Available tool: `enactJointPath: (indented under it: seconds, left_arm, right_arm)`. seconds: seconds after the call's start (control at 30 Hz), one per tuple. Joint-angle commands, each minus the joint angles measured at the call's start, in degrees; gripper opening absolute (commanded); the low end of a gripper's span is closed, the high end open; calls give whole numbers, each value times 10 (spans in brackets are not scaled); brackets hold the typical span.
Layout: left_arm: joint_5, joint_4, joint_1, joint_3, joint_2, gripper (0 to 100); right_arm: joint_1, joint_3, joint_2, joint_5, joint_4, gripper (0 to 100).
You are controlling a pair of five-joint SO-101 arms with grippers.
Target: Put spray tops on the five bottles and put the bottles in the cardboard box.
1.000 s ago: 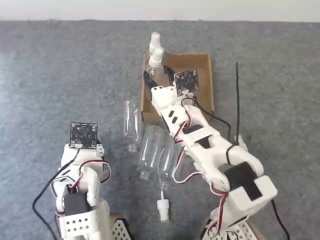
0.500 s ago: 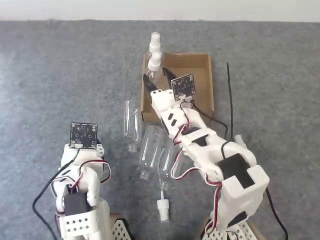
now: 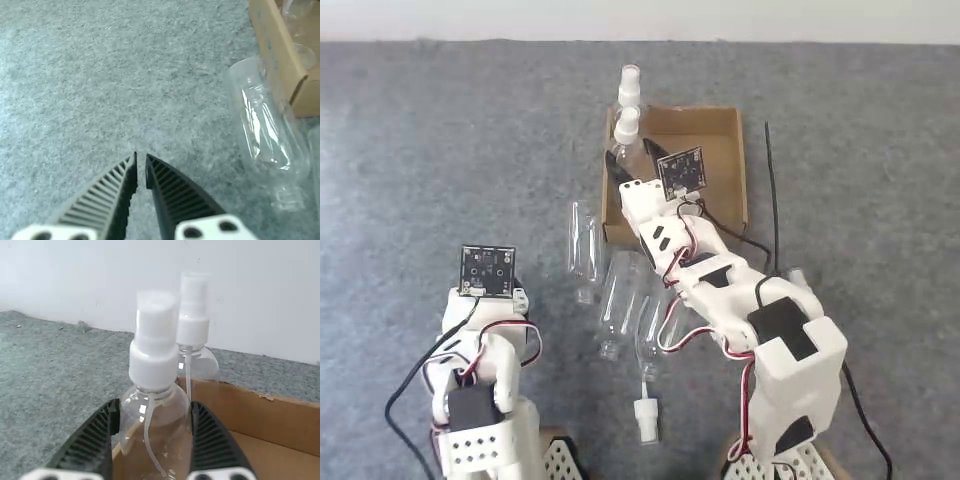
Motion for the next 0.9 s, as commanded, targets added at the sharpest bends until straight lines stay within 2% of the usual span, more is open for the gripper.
enactJointPath:
  seconds: [0.0, 0.3, 0.53, 0.87]
  left_arm:
    - [-5, -11, 3, -4, -9, 27]
    - [-5, -11, 2, -4, -9, 27]
    - [-5, -11, 2, -4, -9, 27]
    - [-5, -11, 2, -4, -9, 27]
  right_arm:
    - [15, -29, -7, 6, -10, 13]
    - [15, -25, -7, 6, -10, 18]
    - [15, -21, -7, 4, -9, 131]
    - [10, -13, -8, 4, -9, 130]
